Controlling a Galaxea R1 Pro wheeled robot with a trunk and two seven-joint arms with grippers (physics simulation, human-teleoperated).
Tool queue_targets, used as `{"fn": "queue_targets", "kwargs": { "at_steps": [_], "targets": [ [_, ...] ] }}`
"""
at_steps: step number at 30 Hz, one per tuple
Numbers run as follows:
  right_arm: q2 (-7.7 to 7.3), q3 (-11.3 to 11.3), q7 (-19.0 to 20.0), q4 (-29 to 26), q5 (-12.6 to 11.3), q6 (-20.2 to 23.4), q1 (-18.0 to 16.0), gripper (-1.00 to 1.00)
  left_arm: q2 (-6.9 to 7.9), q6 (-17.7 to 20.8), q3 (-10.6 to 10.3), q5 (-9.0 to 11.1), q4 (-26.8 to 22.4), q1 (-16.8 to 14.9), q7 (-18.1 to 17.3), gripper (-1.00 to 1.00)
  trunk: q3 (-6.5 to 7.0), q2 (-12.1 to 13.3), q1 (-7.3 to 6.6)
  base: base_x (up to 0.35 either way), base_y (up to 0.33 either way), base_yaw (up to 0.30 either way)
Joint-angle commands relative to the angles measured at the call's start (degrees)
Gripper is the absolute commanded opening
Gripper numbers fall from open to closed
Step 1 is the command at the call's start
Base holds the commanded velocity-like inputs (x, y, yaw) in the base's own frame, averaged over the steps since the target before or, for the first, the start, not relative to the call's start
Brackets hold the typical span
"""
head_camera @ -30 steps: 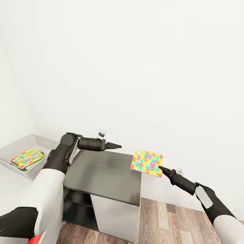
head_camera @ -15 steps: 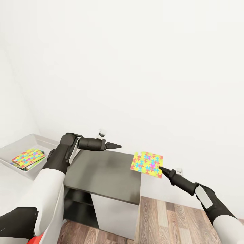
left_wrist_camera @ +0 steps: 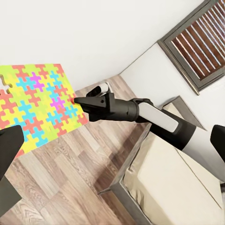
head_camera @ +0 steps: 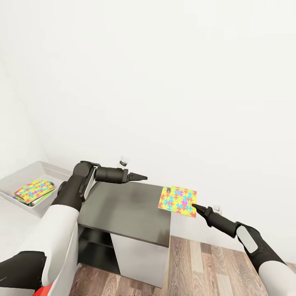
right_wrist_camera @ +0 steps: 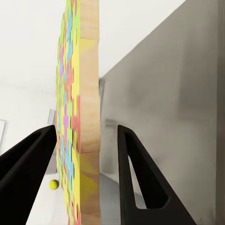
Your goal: Put all the toys in the child's room - the three board games (two on the bed and one on the table), the two jigsaw puzzles on the table, and the tennis ball on the table - inside the toy box on the table in the child's room.
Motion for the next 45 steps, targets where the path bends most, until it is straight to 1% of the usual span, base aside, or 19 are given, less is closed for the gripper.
{"fn": "queue_targets", "kwargs": {
  "at_steps": [1,15,25,32,45],
  "targets": [
    [0.00,-0.1,0.0,0.0,-0.1,0.3,0.0,-1.00,-0.04,0.6,0.1,-0.6,0.0,-0.1,-0.5,1.00,0.03,0.3,-0.21,0.000,0.000,0.000],
    [0.03,-0.4,0.0,-0.1,-0.1,-0.2,0.0,-1.00,-0.04,0.6,0.1,-0.6,0.0,0.0,-0.3,1.00,1.73,5.9,-3.28,0.000,0.000,0.000],
    [0.14,-0.4,0.0,-0.1,-0.1,-0.4,0.0,-1.00,-0.04,0.6,0.1,-0.6,0.1,0.0,-0.2,1.00,3.46,10.0,-5.48,0.000,0.000,0.000],
    [0.16,-0.4,0.0,-0.1,-0.2,-0.4,0.0,-1.00,-0.04,0.5,-1.1,-0.6,0.3,0.1,-0.2,1.00,4.71,12.8,-7.02,0.000,0.000,0.000],
    [0.24,-0.3,0.0,-0.1,-0.1,-0.5,0.0,-1.00,-0.04,0.4,-1.5,-0.7,0.3,0.1,-0.2,1.00,4.71,12.8,-7.02,0.000,0.000,0.000]
  ]
}}
